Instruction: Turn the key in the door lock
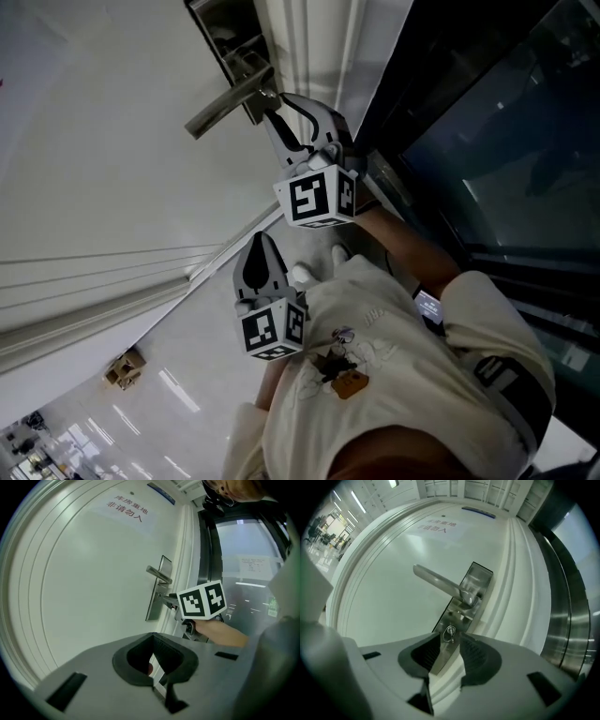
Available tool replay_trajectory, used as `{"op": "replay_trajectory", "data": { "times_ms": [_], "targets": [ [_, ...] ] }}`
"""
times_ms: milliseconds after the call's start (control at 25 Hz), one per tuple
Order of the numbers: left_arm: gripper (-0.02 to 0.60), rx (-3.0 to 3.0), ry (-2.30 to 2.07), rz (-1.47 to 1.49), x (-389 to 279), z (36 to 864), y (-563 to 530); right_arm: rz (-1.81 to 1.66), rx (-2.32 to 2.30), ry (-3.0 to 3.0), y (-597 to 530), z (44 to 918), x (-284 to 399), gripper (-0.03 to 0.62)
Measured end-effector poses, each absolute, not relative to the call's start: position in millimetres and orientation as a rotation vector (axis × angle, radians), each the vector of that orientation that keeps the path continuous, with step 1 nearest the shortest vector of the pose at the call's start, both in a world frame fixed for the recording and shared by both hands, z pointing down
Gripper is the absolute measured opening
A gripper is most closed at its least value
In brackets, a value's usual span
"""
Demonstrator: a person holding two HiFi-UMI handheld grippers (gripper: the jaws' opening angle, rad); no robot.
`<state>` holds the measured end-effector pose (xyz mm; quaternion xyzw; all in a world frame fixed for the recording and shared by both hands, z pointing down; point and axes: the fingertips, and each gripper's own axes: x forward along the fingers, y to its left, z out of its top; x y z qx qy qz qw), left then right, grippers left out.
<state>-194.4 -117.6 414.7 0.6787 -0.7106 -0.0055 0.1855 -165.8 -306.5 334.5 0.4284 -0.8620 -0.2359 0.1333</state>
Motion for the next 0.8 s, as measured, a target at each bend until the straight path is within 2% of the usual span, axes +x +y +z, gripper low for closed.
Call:
{"op": "replay_trajectory", "data": {
  "times_ms": [160, 240, 320, 400, 800],
  "targets": [
    [0.006, 1.892, -2.01, -0.003, -198, 418, -123, -0.739, 1.242, -2.458, -320, 330, -177, 0.127],
    [0.006, 1.89, -2.013, -0.003, -198, 418, -126, -0.76, 1.236, -2.455, -324, 327, -180, 0.054],
    [0.006, 1.882, -2.018, -0.003, -199, 419, -127, -0.753, 1.22, -2.475, -325, 328, -183, 0.018],
    [0.006, 1.871, -2.023, 0.001, -201, 421, -127, -0.712, 1.218, -2.512, -325, 329, -184, 0.017],
    [0.006, 1.851, -2.028, 0.016, -200, 425, -128, 0.054, 1.217, -2.925, -331, 328, -177, 0.015]
  ]
}}
